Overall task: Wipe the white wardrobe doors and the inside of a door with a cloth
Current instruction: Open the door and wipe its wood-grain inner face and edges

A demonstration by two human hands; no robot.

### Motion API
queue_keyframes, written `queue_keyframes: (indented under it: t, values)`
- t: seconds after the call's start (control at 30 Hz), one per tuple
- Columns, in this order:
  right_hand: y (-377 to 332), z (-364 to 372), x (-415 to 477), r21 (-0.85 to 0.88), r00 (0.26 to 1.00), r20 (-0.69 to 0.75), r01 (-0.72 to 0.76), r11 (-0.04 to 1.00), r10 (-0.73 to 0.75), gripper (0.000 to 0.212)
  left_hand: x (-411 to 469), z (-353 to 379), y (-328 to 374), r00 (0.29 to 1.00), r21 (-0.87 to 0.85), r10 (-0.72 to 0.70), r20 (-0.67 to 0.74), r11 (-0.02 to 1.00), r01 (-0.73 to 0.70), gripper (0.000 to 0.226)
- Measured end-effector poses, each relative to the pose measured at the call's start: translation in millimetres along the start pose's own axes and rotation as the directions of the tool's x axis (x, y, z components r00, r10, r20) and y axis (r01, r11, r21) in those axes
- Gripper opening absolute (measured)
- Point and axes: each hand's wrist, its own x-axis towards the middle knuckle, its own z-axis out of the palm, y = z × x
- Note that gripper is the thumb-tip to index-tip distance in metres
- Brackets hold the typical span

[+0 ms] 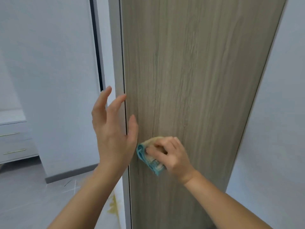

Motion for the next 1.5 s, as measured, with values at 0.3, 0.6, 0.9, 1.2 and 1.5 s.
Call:
queue_keyframes:
  t: [0.3,0.6,0.9,1.2,1.5]
  values:
    - [114,-75,190,-0.054,0.986,-0.16,0.042,0.998,-0.05,0.021,160,6,37,0.991,0.105,0.131,-0.017,0.986,-0.129,0.059]
    - [203,-167,454,-0.071,0.962,-0.273,-0.04,0.997,0.019,0.018,364,-24,85,0.994,0.061,0.112,0.019,0.992,-0.113,0.065]
    - [265,-235,662,-0.043,0.882,-0.4,-0.288,0.957,0.248,0.029,567,-57,140,0.988,-0.089,0.066,0.143,0.995,-0.054,0.061]
    - [303,-266,741,0.178,0.53,-0.593,-0.648,0.74,0.607,0.038,622,-46,148,0.979,-0.302,0.064,0.195,0.953,-0.002,0.055]
    - [225,-220,724,0.104,0.818,-0.492,-0.283,0.953,0.297,0.035,638,-30,112,0.982,-0.437,0.189,0.008,0.884,-0.166,0.046]
